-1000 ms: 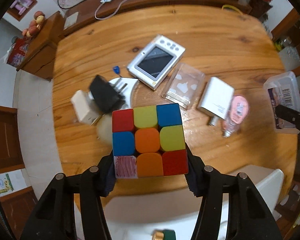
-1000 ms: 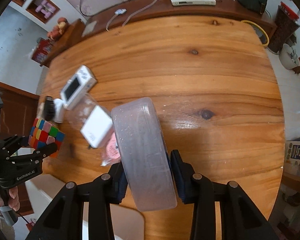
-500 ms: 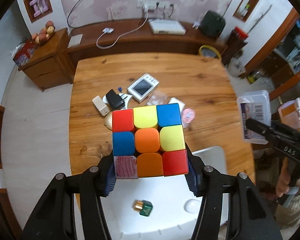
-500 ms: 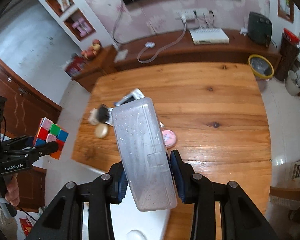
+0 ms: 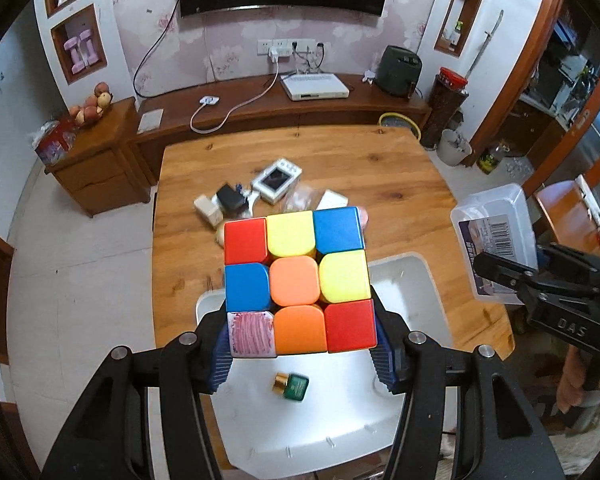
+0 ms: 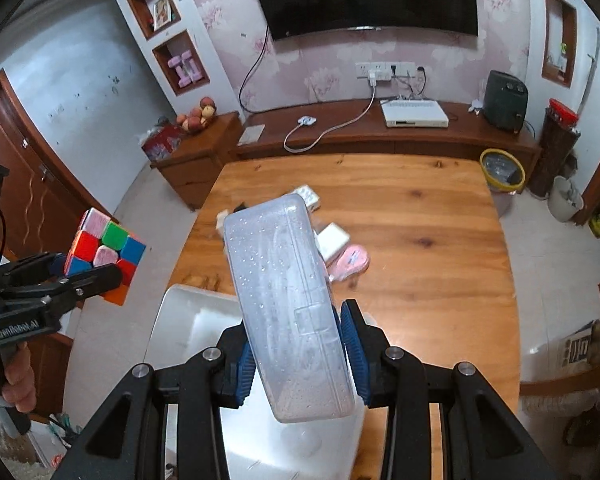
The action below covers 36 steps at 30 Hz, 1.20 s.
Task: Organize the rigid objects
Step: 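Carry the Rubik's cube and clear plastic box over the white tray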
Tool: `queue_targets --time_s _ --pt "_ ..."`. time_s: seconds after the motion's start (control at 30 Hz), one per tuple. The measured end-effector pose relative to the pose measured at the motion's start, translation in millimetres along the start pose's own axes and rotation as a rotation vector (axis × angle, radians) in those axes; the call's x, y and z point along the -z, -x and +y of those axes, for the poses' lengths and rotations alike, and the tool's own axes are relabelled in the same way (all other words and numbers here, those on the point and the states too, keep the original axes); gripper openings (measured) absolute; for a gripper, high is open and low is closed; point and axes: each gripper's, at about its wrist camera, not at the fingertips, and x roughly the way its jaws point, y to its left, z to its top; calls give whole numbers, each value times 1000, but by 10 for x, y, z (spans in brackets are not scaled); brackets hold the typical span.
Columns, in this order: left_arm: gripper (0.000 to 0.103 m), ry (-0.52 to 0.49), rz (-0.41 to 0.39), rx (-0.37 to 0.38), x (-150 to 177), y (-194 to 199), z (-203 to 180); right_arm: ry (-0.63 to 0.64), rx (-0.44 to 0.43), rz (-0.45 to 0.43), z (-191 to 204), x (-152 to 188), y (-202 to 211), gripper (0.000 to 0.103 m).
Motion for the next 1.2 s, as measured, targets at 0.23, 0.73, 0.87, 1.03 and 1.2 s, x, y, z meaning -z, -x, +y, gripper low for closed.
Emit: queue_targets --time_s 0.23,0.73,0.87,1.03,1.2 --pt "59 12 69 2 262 -238 41 22 42 13 276 307 25 39" --pt "60 -8 187 -31 655 -741 -68 -3 115 113 339 765 -235 39" --pt "60 25 231 -26 750 -850 -34 1 121 135 338 827 -331 39" --pt "60 48 281 -34 866 -987 6 12 169 161 331 883 -510 39" --pt "60 58 363 -4 984 -1143 5 18 197 240 304 1004 -803 39"
